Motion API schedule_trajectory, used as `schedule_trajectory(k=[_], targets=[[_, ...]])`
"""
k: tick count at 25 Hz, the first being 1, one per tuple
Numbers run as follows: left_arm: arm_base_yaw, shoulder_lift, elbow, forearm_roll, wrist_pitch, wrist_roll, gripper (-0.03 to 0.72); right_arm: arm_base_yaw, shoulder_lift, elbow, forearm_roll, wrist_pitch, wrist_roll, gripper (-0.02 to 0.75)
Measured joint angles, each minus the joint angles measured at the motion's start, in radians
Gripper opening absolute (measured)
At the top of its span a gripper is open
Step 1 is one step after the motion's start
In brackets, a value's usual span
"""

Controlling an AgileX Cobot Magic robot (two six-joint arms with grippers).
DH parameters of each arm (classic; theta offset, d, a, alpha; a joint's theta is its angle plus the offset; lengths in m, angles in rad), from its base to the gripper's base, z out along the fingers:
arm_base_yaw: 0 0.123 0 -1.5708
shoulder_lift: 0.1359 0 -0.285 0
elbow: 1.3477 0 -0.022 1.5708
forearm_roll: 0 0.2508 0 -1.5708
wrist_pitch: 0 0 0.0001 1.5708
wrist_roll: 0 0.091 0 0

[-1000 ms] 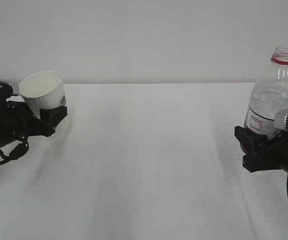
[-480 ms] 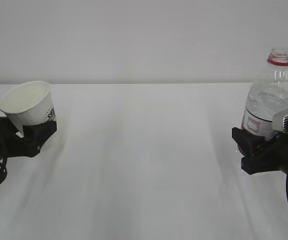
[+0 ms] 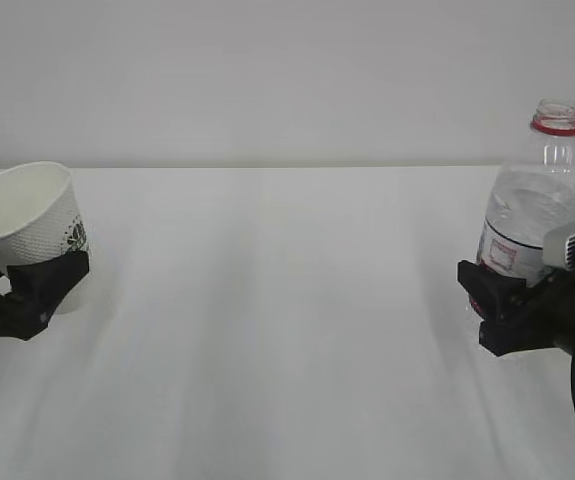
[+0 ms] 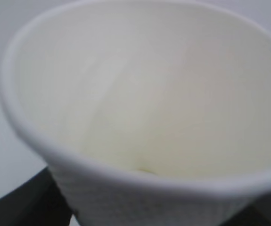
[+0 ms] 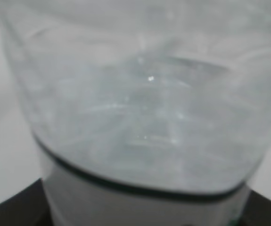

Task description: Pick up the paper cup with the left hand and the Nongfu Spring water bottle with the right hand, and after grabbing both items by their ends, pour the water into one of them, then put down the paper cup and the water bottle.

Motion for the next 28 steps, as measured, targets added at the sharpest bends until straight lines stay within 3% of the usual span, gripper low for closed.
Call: schedule_trajectory(k=[8, 22, 28], targets=[[0.000, -0.063, 0.032, 0.047, 0.057, -0.021, 0.566, 0.000, 0.000, 0.053, -0.002, 0.000, 0.004, 0.461], [0.000, -0.065, 0.049, 0.199, -0.022, -0.034, 0.566, 0.000, -0.003, 0.063, -0.010, 0.000, 0.021, 0.461], [0.000, -0.065, 0.028, 0.312, -0.025, -0.078, 0.557, 0.000, -0.003, 0.063, -0.026, 0.000, 0.021, 0.461]])
